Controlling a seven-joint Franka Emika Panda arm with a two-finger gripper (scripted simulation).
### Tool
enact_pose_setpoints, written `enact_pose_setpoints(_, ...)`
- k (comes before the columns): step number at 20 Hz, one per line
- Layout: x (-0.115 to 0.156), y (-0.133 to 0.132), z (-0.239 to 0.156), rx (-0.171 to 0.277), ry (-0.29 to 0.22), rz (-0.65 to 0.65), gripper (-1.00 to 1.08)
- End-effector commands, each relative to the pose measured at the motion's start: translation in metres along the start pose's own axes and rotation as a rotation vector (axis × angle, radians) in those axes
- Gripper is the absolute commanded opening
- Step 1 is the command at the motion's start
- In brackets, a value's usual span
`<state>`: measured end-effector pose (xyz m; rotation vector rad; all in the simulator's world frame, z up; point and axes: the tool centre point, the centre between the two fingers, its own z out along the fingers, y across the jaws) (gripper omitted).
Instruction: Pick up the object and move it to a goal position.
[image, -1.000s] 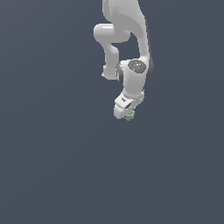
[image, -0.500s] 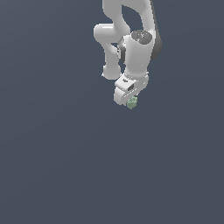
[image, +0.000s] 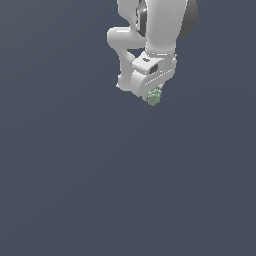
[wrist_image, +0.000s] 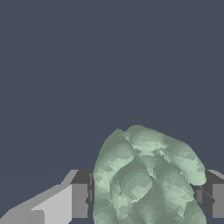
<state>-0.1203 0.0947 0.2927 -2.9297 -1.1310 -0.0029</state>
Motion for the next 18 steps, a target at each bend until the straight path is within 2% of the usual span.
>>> enact_pose_setpoints(1,-0.002,-0.002,-0.023,0.001,-0.001,0.0,-1.0)
enact_pose_setpoints(10,-0.005,-0.003,-0.079,0.0,-0.002,0.001,-1.0)
enact_pose_setpoints(18,-0.004,-0.003,-0.094,0.0,-0.002,0.002,-1.0)
